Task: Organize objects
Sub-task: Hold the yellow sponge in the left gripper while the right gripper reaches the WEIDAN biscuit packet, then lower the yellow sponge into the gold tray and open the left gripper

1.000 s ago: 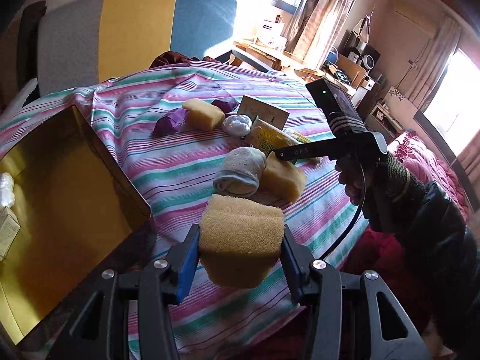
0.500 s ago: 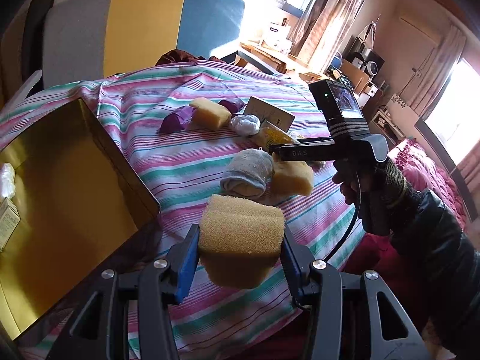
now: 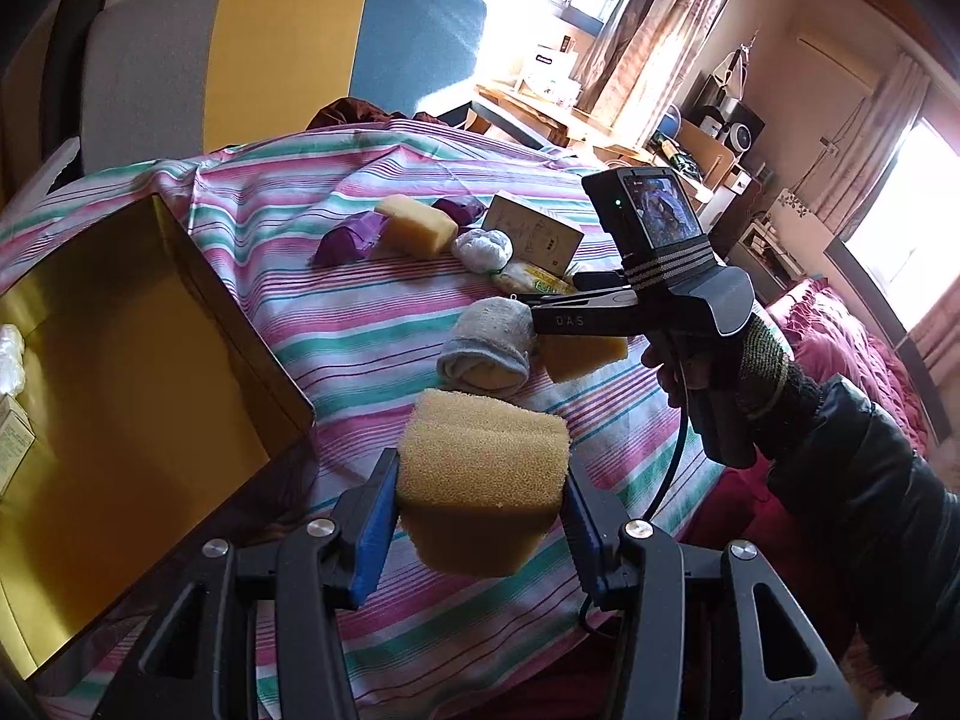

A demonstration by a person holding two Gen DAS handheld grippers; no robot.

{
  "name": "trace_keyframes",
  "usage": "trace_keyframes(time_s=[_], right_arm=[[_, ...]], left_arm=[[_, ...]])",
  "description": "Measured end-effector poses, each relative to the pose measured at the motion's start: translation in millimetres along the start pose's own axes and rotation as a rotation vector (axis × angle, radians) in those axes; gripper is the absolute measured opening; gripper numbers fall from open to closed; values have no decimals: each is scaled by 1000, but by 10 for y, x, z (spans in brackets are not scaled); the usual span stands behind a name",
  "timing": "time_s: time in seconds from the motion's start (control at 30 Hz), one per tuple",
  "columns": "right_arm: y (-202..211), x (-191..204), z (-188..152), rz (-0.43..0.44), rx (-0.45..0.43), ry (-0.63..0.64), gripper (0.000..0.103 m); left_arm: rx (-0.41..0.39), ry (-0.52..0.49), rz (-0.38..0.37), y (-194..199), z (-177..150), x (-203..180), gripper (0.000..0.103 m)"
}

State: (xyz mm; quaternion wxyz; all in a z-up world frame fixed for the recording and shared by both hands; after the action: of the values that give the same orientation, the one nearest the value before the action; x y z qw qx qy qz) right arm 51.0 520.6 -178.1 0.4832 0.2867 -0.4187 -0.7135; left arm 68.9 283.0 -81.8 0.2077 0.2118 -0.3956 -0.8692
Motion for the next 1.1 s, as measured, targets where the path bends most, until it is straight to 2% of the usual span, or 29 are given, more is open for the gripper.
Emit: trace_keyframes(time_s=[0.17,0.4,0.43,0.5,0.57,0.77,0.9,1.1], right_arm=[[-99,-68,7,92,19,-67,71],[-125,-81,1,119,24,-92,73],[-119,-80,-1,121,26,-96,72],[-89,-71,6,120,31,-94,55],[-86,-62,-2,117,42,-102,50],[-81,-59,-34,131,56,-109,50],[-90,-48,-38,126,56,-94,50],[-79,-45,-51,115,55,-76,50]], left_arm=[[-3,-3,-4,16,-6,-9,51],[-7,4,-1,26,5,28,51],[-8,7,0,23,6,35,51],[-12,7,0,24,13,35,51],[-20,7,-1,42,26,36,51],[-83,73,29,254,199,299,51],[-119,140,117,469,248,722,51],[-121,271,352,762,57,1694,51]])
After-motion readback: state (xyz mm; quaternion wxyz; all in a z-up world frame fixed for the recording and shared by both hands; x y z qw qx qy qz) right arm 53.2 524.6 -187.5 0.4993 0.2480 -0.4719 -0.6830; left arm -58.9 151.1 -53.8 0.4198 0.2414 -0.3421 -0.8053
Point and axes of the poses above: each gripper's, at about its wrist camera, not at the fingertips, and y roughly against the way its jaws point, x to its left, z to its top, the point moved 8 cm from there along -y, roughly the way its jaws point, and after that the axes turned 8 degrees about z, right-handed, at the moved point
